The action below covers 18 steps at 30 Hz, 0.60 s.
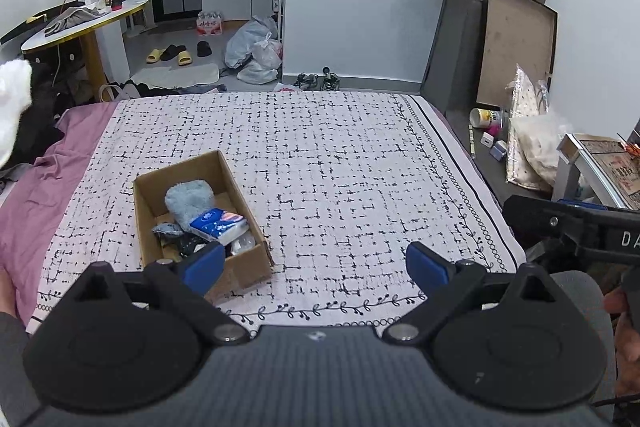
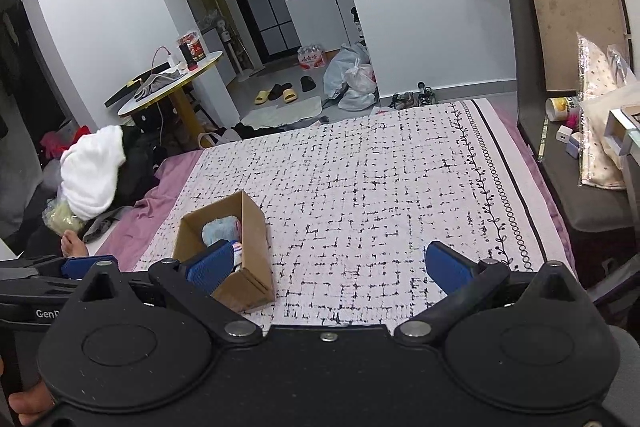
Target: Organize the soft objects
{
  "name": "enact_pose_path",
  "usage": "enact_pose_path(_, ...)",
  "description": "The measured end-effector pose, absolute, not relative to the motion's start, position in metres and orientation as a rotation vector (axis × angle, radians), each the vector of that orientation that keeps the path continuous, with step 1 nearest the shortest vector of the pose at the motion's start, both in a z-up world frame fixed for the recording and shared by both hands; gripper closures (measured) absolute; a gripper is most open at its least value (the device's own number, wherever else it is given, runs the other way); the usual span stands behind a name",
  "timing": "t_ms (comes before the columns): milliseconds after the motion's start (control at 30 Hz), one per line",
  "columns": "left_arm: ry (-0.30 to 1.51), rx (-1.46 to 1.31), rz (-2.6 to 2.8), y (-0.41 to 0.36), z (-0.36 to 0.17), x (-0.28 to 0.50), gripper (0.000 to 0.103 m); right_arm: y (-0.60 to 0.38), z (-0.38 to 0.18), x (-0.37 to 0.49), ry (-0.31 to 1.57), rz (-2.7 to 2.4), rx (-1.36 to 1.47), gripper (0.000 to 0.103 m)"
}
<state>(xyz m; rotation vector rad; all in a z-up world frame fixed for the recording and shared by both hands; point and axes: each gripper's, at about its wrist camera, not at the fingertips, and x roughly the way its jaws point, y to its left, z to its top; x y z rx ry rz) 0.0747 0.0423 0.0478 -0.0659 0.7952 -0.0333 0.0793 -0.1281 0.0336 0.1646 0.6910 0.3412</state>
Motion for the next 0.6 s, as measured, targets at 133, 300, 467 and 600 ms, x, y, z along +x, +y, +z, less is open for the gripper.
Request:
enact_pose_path(133, 0.796, -0.055, -0.025, 0.037, 0.049, 0.067, 0.007, -0.131, 0.037, 0.07, 0.686, 0.339, 0.149, 0.0)
enact_pose_path(300, 0.791, -0.053, -0.021, 0.034, 0.051, 0.057, 0.007, -0.133, 0.041, 0.061, 0.68, 0.324, 0.141, 0.0)
enact_pose_path(467, 0.788, -0.058, -0.016, 0.031, 0.051, 0.047, 0.007, -0.137, 0.042, 0.053, 0.681, 0.301, 0.143, 0.0)
enact_pose_path(600, 0.786, -0.062, -0.007, 0.029, 0.05, 0.04, 0.007, -0.138, 0.043, 0.046, 0.679, 0.286, 0.126, 0.0)
